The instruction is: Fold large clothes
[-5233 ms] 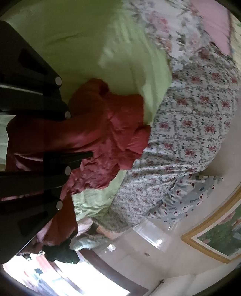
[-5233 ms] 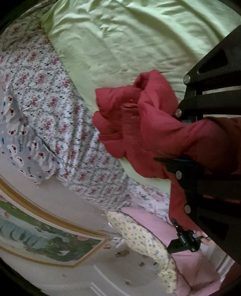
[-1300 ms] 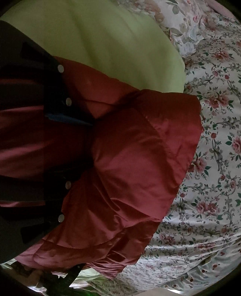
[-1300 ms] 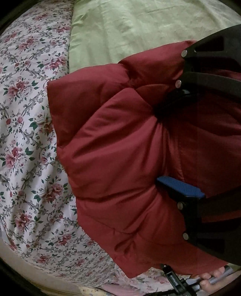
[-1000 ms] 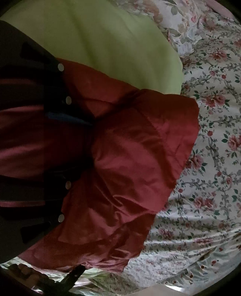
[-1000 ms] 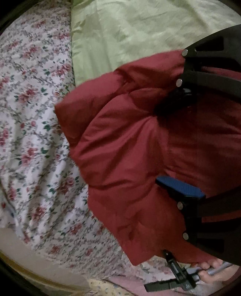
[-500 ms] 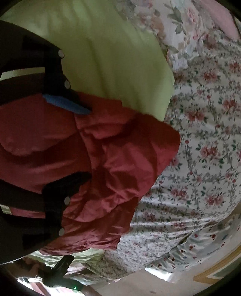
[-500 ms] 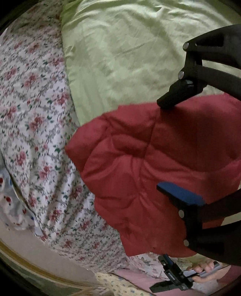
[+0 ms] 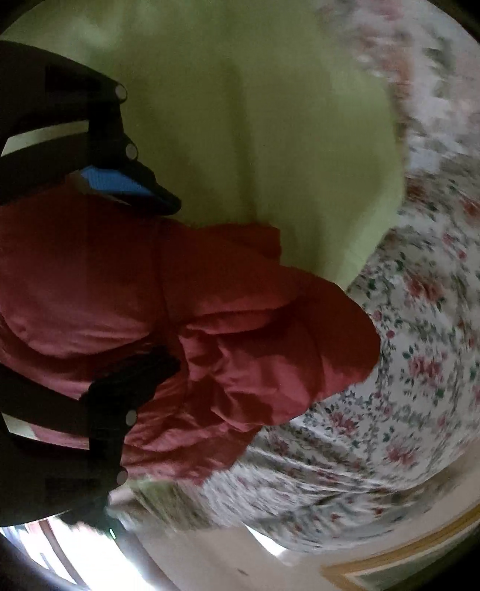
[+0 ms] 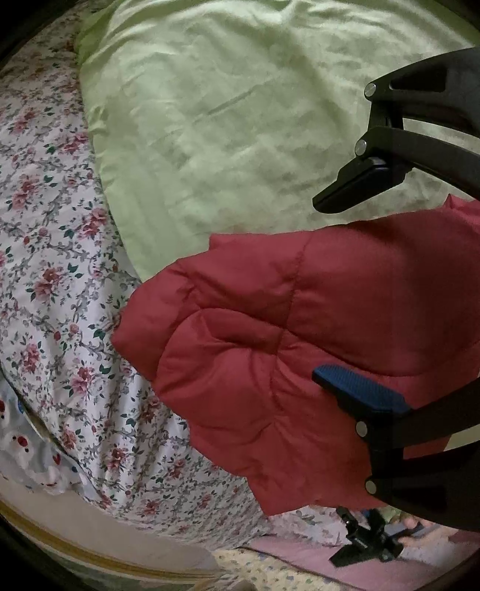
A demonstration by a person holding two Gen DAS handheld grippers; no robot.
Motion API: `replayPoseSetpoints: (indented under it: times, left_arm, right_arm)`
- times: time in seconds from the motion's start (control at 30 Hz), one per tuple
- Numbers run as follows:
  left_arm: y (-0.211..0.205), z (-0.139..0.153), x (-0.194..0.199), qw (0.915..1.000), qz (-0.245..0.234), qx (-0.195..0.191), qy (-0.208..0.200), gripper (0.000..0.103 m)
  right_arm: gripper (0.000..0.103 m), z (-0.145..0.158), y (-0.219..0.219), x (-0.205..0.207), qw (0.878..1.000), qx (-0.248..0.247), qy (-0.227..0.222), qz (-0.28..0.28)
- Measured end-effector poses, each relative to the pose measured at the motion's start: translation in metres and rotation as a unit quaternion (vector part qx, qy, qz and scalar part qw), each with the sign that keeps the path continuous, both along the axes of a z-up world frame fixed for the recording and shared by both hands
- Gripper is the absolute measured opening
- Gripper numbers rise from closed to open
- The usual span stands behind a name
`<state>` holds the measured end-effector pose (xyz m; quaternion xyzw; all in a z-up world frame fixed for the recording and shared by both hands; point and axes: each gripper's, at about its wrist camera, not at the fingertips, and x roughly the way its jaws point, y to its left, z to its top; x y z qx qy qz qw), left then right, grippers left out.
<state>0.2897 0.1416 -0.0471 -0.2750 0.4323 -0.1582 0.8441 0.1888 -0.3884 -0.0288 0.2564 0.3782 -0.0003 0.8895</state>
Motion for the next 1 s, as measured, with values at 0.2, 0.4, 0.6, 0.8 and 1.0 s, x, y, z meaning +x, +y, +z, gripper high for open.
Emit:
replayPoseSetpoints:
  times: [0.2,0.4,0.6,0.8,1.0]
  left_arm:
    - [-0.001,-0.025,0.010,0.9971,-0.018,-0.067,0.031,0.084]
    - [-0.012,-0.029,0.015,0.9954,-0.033,-0.078,0.045,0.086]
    - [-0.019,-0.011,0.005,0.9967,-0.055,-0.055,0.024,0.054]
    - [-0.020,0.018,-0.023,0.9976,-0.062,-0.032,0.004,0.045]
    - [-0.006,0.038,-0.070,0.9966,-0.071,-0.040,-0.010,0.042]
  right_arm:
    - [0.089,-0.019,-0.004,0.013,0.998,0.061,0.012,0.019]
    - [0.088,-0.037,0.001,0.025,0.993,0.112,0.029,0.037]
    - [0.055,-0.031,0.011,0.024,0.993,0.102,0.035,0.043]
    - [0.035,-0.009,0.019,0.007,0.995,0.090,0.030,0.042]
    - [0.033,0.010,0.029,-0.033,0.994,0.091,0.021,0.057]
